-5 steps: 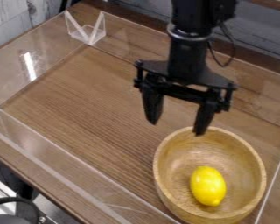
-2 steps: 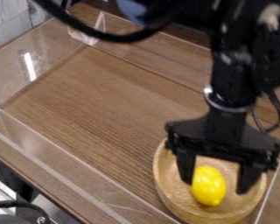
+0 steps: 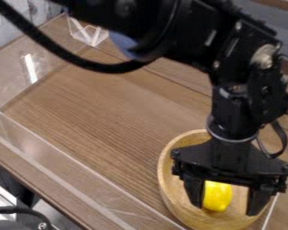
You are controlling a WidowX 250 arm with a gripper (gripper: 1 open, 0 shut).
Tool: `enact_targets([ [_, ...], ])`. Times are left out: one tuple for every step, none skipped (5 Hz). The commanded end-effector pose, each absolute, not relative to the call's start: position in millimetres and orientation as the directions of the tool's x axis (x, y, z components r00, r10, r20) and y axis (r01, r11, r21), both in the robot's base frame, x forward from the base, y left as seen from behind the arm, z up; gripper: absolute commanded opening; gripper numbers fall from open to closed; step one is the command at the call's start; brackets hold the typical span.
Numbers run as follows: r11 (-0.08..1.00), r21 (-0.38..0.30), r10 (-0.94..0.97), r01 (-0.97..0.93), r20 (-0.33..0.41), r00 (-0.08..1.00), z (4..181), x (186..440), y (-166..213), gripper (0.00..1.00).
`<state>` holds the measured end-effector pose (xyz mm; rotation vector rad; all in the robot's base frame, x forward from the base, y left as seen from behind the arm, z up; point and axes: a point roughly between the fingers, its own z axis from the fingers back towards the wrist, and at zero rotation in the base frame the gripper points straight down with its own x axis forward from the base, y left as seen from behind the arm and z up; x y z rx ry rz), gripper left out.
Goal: Remove the lemon from inside the brown bowl and put it on the table
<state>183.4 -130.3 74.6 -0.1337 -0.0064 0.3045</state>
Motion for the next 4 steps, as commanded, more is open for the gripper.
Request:
enact_targets([
  [0.938,-0.173,0.308,-0.301,0.013,0.951,79.0,189.1,-131.3,1.0],
  [0.936,-0.179,0.311,-0.303,0.015,0.95,76.4,190.1,-129.8,1.0],
  [0.934,-0.184,0.314,-0.306,0.016,0.949,74.3,191.0,-128.1,1.0],
  [0.932,-0.189,0.318,-0.309,0.018,0.948,72.3,192.0,-126.5,1.0],
])
